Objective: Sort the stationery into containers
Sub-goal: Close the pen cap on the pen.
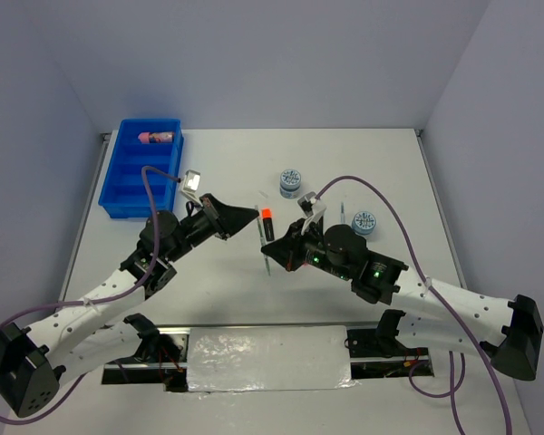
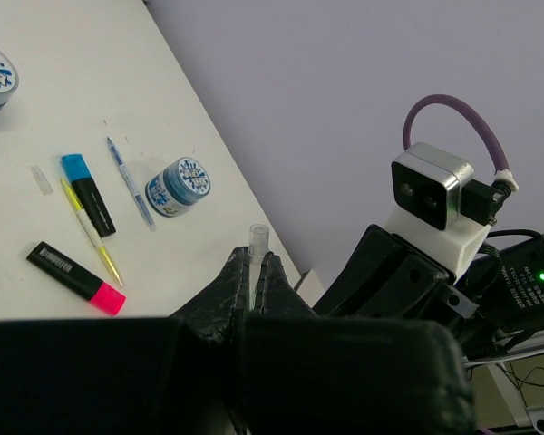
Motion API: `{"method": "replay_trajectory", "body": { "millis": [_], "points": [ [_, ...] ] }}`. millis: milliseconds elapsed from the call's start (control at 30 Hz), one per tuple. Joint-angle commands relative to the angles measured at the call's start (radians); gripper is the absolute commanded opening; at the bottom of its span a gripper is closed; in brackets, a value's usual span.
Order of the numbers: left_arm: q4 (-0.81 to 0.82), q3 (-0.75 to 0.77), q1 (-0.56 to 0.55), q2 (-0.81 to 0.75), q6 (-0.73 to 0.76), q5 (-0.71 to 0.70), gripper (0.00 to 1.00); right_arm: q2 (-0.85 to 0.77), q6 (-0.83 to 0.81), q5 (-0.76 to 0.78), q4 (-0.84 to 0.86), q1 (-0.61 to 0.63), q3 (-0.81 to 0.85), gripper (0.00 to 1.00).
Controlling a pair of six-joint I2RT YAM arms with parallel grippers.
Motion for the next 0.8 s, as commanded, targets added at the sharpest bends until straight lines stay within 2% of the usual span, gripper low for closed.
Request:
{"method": "replay_trajectory", "body": {
  "millis": [0,500,633,700,733,767],
  "points": [
    [0.06,-0.009,-0.005,-0.004,0.013,0.023,0.0,-0.001,-0.019,0.015,0.021,0.007,0.055,0.0],
    [0.086,-0.03,-0.007,0.013,0.027,0.106,0.01,0.039,-0.054,0.097,0.052,0.006,0.081,0.0],
    [0.064,-0.023,-0.009,0.007,0.047,0.106,0.21,0.042,-0.102,0.098,0.078,0.006,0.094,0.0],
    [0.038,-0.014,-0.01,-0.001,0.07,0.103,0.35,0.037,-0.119,0.083,0.099,0.006,0.087,0.0],
    [0.028,-0.009,-0.009,-0.007,0.077,0.101,0.45,0.037,-0.125,0.075,0.102,0.006,0.084,0.0],
    [0.02,-0.003,-0.01,-0.01,0.093,0.1,0.48,0.039,-0.13,0.069,0.109,0.006,0.081,0.0]
  ]
}}
